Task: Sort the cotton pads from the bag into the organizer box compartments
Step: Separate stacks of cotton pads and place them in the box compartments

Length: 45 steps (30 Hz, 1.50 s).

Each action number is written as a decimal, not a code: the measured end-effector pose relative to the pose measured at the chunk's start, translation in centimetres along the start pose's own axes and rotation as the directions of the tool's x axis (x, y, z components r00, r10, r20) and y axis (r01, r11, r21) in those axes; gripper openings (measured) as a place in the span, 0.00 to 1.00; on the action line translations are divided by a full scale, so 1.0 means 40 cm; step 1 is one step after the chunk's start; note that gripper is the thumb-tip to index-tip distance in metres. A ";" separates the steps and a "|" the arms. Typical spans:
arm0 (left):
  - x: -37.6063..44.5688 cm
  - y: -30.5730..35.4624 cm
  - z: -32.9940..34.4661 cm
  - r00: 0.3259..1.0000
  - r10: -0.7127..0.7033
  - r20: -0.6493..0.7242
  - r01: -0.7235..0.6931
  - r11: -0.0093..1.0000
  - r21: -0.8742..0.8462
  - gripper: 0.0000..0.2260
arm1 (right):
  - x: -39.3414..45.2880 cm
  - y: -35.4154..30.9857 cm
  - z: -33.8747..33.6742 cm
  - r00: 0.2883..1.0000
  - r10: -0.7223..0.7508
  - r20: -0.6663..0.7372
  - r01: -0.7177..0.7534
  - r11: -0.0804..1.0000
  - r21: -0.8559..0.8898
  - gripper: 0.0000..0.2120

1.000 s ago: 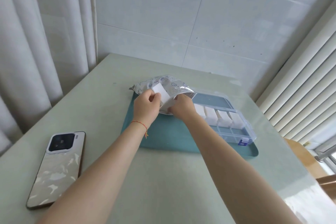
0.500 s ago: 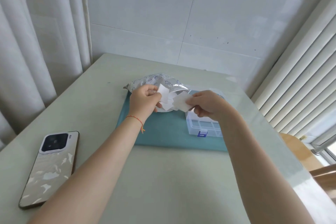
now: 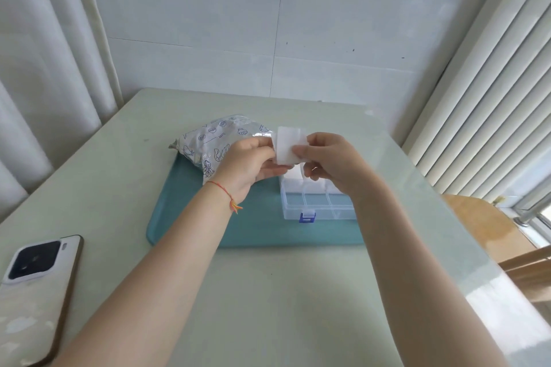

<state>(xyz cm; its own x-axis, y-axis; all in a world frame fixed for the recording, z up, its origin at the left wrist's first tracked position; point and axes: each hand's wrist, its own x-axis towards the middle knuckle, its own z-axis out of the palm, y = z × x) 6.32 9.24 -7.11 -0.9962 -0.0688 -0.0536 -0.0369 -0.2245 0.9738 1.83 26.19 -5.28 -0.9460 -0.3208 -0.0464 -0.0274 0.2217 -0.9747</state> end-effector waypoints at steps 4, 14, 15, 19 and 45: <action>0.000 -0.008 0.006 0.998 -0.002 0.055 0.003 1.000 -0.015 0.10 | 0.003 0.018 0.005 0.999 -0.011 -0.031 0.010 1.000 -0.023 0.12; 0.002 -0.029 0.003 0.999 0.010 0.040 -0.011 1.000 0.016 0.08 | 0.004 0.021 0.001 1.000 0.015 -0.001 -0.015 0.998 0.067 0.12; 0.002 -0.030 0.002 0.999 0.005 0.039 -0.005 1.000 0.007 0.08 | 0.004 0.020 0.000 1.000 0.018 0.006 -0.018 0.996 0.084 0.12; 0.005 -0.028 -0.003 0.999 -0.012 0.044 0.015 0.998 -0.054 0.09 | 0.003 0.018 -0.004 1.000 0.011 0.001 -0.012 0.994 0.107 0.09; 0.012 -0.036 -0.005 0.996 -0.023 0.088 0.038 0.983 -0.179 0.11 | 0.001 0.014 0.011 0.997 -0.049 -0.066 0.049 0.999 -0.002 0.07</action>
<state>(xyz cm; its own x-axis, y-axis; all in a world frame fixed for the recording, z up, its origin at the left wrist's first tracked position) 5.92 9.34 -8.59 -0.9982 0.0221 -0.0562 -0.0604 -0.3975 0.9156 1.90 25.90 -5.92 -0.9627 -0.2701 0.0158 -0.0744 0.2080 -0.9753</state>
